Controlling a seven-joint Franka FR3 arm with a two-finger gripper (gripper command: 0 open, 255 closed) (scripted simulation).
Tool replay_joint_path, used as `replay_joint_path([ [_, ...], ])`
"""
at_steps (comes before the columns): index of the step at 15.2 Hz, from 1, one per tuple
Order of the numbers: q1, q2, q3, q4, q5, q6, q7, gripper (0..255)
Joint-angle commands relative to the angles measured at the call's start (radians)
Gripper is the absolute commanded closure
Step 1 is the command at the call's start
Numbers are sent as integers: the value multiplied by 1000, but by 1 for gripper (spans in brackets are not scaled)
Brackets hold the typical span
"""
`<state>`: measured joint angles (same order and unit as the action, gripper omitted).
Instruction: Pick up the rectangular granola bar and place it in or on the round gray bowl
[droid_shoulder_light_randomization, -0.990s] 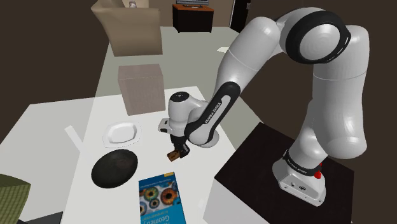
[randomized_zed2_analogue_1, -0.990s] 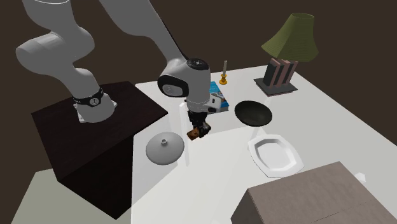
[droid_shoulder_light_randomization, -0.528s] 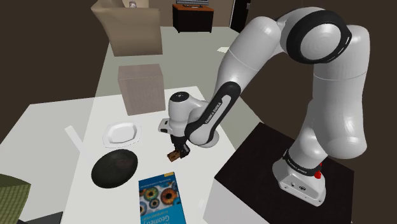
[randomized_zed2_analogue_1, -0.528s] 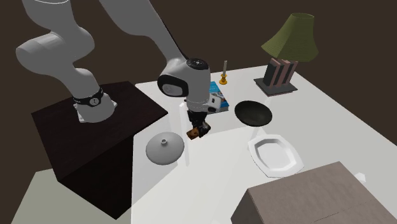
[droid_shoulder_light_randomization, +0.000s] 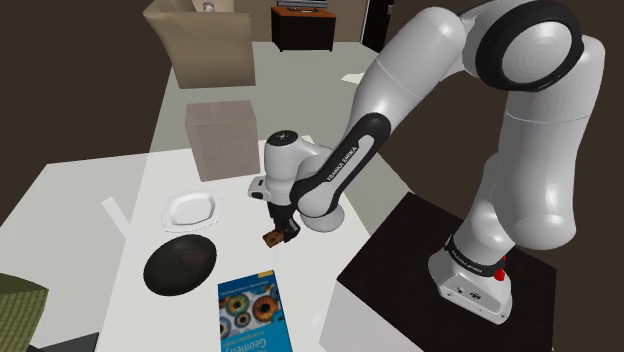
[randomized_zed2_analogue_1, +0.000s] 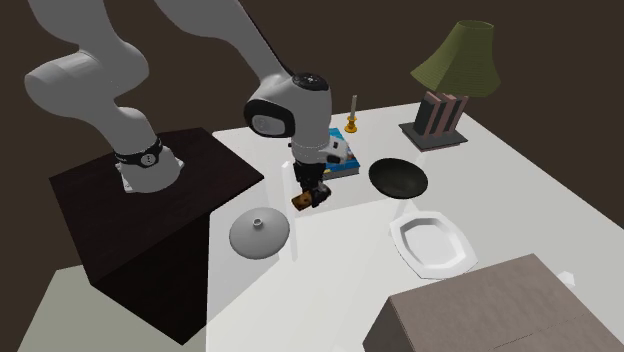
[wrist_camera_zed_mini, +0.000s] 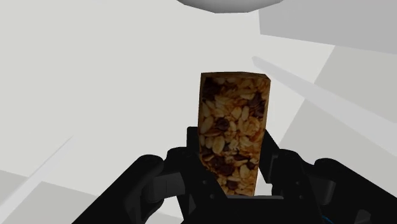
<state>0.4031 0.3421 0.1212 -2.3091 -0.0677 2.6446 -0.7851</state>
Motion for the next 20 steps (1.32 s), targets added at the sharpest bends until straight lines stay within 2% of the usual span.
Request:
replay_joint_path([
  [1,-3,-24,4,-1,6,-23,-4,255],
  [14,-15,-173,21,7,43,-179,-30,255],
  [20,47,0,35,263,5,-264,66,255],
])
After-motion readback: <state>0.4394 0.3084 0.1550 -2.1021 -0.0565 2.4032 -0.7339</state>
